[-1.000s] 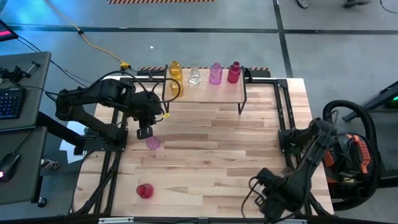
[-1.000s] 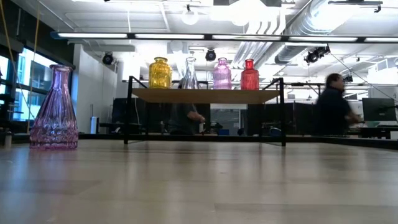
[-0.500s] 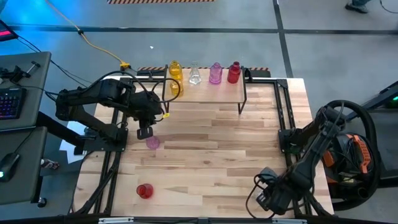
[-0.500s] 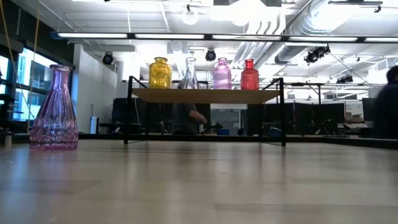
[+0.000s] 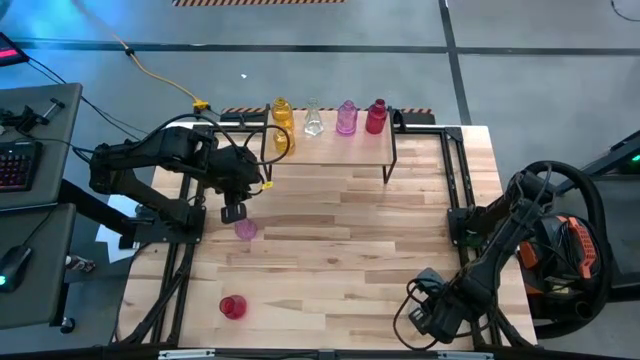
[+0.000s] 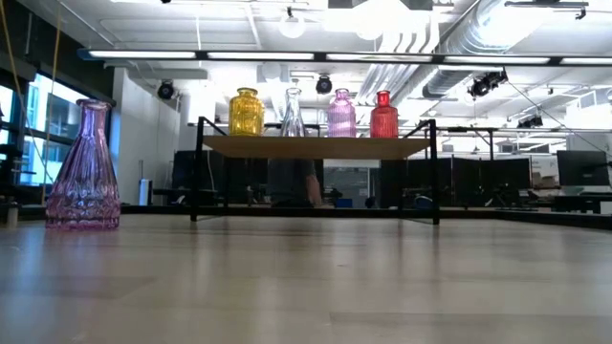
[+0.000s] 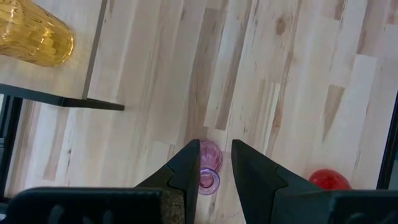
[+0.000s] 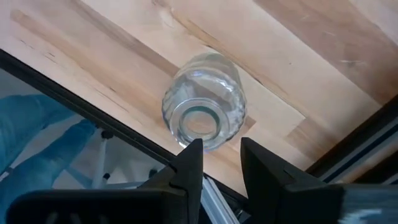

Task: Sort vases onto shelf
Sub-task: Put the transparent vase on the shelf aligned with the other transparent vase

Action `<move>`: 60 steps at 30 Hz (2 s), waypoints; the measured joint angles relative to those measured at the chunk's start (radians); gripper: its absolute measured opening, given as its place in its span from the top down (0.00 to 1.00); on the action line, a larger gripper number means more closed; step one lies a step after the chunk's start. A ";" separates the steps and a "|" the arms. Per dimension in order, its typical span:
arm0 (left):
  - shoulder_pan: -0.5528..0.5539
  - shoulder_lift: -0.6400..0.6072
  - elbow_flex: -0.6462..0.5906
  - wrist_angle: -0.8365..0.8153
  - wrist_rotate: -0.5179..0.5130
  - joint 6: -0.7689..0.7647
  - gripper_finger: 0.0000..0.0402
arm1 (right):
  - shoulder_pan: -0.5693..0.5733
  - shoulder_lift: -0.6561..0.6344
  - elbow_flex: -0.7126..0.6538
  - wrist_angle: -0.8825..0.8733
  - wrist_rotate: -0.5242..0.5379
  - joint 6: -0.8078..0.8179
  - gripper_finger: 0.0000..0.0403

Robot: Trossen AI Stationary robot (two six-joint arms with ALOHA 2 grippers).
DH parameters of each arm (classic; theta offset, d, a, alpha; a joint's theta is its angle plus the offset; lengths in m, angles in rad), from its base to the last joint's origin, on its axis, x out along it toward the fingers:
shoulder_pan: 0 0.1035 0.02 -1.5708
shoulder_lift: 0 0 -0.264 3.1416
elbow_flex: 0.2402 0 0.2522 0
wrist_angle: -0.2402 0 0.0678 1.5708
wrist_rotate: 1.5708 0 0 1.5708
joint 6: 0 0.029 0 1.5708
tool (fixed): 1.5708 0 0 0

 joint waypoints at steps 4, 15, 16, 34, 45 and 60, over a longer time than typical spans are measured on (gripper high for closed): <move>0.000 0.000 0.000 0.000 -0.002 -0.001 0.80 | 0.000 0.001 -0.016 0.023 0.001 0.001 0.78; 0.000 0.000 0.000 0.000 -0.010 0.000 0.80 | -0.001 0.034 -0.020 0.033 0.012 0.001 0.78; 0.000 0.000 0.000 0.000 -0.010 0.000 0.80 | -0.001 0.040 -0.020 0.034 0.006 0.001 0.78; 0.000 0.000 0.000 0.000 -0.011 0.001 0.80 | -0.025 0.071 -0.018 0.030 -0.006 0.019 0.98; 0.000 0.000 0.000 0.001 -0.011 0.002 0.80 | -0.058 0.071 -0.018 0.029 -0.028 -0.044 0.99; 0.000 0.001 0.000 0.053 -0.011 0.002 0.80 | -0.131 -0.035 -0.019 -0.033 0.038 -0.149 1.00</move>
